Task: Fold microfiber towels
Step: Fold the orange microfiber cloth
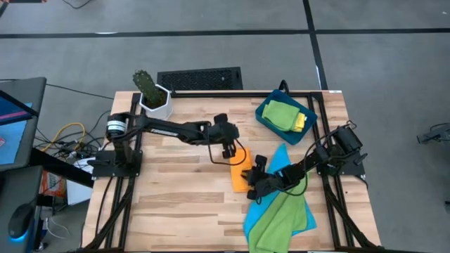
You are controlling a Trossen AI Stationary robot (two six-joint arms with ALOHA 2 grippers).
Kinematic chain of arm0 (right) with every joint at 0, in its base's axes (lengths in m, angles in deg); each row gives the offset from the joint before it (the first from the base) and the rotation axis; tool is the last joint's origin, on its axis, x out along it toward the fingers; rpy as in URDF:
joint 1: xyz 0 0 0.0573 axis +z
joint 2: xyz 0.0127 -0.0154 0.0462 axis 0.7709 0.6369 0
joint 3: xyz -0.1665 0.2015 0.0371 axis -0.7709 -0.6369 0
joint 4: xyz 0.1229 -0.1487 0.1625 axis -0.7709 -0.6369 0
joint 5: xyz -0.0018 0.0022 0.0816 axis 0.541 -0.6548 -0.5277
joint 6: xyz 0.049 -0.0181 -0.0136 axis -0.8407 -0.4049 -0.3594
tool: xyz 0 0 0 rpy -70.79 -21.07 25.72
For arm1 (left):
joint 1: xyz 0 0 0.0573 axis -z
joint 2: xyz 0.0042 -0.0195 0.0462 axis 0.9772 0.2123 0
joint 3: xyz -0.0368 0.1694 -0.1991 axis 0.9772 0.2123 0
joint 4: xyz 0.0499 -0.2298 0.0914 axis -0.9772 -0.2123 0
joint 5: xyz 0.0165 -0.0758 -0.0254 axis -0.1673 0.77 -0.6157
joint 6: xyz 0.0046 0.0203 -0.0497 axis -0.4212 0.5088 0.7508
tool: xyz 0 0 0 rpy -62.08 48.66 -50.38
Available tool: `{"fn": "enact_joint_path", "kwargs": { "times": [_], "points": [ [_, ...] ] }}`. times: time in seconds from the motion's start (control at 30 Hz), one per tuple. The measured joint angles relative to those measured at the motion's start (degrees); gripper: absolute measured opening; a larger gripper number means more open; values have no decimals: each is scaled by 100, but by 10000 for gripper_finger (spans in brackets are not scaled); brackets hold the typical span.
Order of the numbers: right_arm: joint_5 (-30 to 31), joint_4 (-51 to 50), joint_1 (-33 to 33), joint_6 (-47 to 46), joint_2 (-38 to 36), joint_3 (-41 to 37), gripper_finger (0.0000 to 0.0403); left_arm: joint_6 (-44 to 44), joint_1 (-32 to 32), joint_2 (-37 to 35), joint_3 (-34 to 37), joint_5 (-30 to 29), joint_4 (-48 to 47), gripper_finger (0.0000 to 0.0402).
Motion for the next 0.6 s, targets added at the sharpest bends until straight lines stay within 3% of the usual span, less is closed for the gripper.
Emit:
{"fn": "enact_joint_path", "kwargs": {
  "times": [0.2,0.37,0.5,0.6],
  "points": [
    [338,126,148,508,-571,-34,102,706,716,-323,322,-191,188,2],
    [507,350,-76,1129,-1362,-331,102,1065,1161,38,999,-545,1894,1],
    [337,590,-488,1422,-1752,-688,102,1188,1314,403,1086,-737,2627,0],
    [-297,1637,-845,1637,-1797,-1174,102,1417,1381,490,1060,-740,2784,0]
  ]
}}
